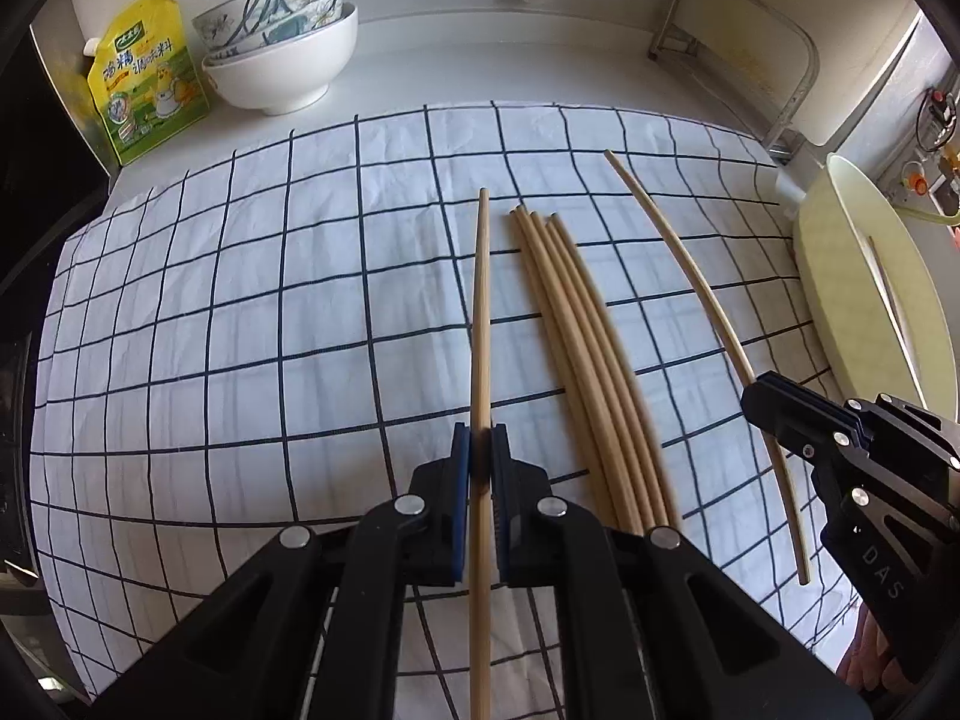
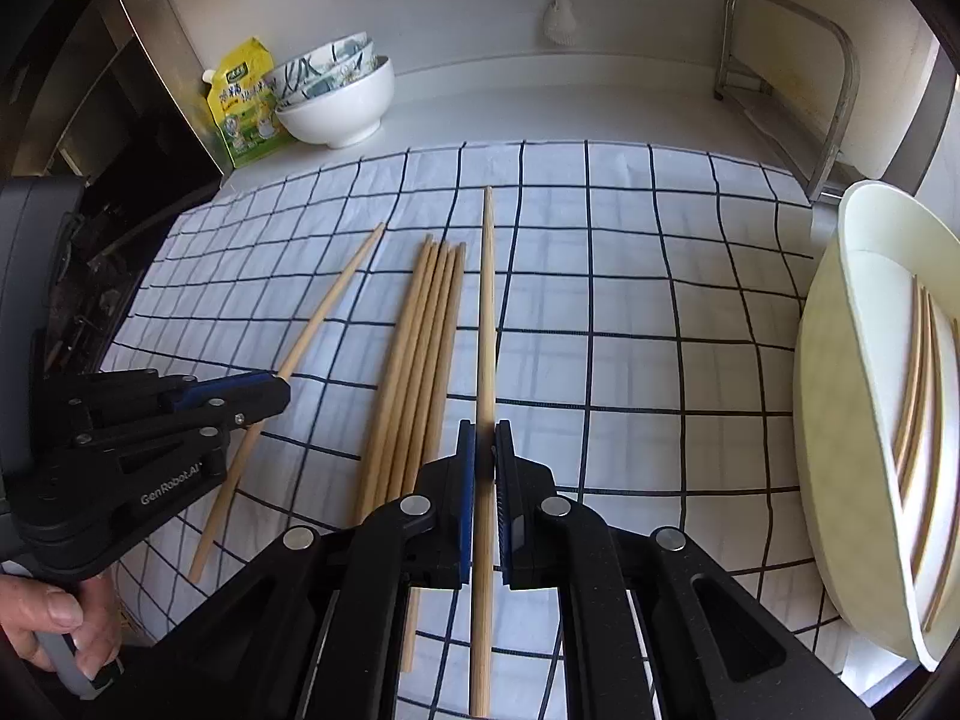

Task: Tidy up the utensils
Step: 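Lift and carry both held chopsticks over the white basin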

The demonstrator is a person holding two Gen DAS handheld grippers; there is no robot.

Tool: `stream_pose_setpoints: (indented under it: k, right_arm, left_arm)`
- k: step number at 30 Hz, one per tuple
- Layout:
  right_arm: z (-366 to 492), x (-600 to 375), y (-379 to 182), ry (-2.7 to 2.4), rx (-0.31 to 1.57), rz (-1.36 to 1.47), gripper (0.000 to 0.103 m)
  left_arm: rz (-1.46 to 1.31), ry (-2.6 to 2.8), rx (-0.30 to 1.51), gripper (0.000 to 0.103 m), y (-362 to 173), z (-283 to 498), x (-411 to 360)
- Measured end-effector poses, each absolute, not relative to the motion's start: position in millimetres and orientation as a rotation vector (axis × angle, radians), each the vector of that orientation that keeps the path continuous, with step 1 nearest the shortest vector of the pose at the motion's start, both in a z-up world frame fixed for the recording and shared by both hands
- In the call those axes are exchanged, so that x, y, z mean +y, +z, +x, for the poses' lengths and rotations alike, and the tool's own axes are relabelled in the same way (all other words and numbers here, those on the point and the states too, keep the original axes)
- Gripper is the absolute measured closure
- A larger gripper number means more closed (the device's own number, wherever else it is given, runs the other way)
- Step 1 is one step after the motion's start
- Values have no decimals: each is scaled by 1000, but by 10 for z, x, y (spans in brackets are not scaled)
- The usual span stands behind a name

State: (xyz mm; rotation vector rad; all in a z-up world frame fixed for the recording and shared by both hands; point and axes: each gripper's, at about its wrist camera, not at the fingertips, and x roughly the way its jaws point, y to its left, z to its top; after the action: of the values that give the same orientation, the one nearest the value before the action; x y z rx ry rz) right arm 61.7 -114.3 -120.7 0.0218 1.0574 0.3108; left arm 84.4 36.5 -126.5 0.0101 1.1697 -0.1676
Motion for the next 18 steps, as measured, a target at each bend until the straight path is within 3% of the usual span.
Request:
stream_pose_setpoints:
  k: [10, 18]
  right_arm:
    - [491, -1834, -566, 170, 930, 110, 97]
    - [390, -2612, -395, -2, 880, 182, 97]
  left_arm:
    - [61, -372, 1031, 95, -582, 990, -351]
    - [104, -573, 981, 95, -325, 1053, -1217]
